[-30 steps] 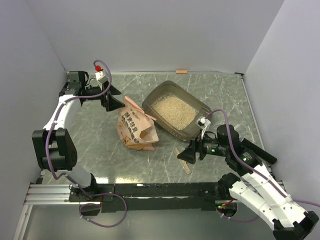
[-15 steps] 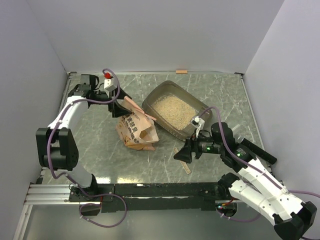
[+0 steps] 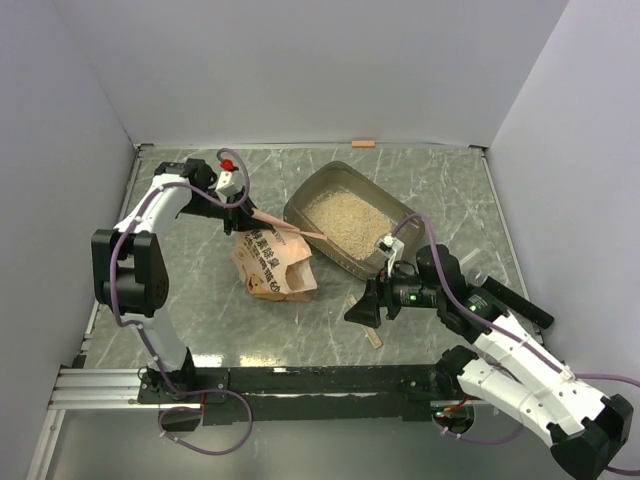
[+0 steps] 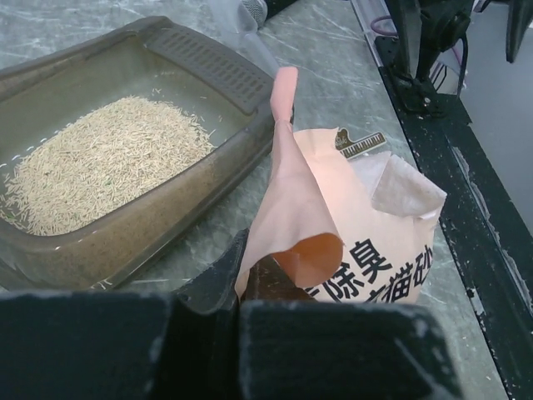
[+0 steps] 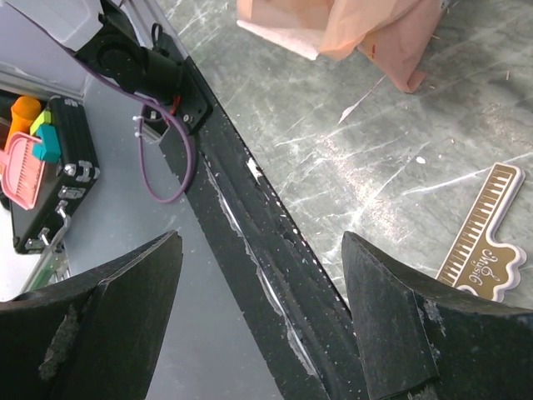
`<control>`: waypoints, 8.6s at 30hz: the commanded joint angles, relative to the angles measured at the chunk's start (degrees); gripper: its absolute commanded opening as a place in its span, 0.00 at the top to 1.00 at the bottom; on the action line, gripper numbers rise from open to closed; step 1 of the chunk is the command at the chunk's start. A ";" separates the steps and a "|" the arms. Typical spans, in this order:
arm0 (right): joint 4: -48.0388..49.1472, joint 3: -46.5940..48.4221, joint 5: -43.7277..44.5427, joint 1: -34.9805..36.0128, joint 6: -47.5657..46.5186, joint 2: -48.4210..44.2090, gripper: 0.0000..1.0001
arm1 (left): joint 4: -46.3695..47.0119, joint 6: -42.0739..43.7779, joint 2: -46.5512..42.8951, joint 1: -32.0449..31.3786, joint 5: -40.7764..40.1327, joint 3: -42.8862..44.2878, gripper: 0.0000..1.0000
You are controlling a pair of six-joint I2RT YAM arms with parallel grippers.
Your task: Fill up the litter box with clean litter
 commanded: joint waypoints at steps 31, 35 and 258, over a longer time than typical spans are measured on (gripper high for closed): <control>-10.93 13.83 15.15 0.75 -4.98 1.75 0.16 | -7.05 1.96 -19.66 3.58 14.40 -7.45 0.99; -10.05 12.16 14.89 0.84 -4.53 1.83 0.16 | -7.13 2.05 -19.66 3.94 14.31 -8.41 0.99; 35.90 -17.90 -11.47 -6.45 -19.93 -10.21 0.44 | 68.89 -105.09 -82.94 -39.22 -72.35 -63.17 0.99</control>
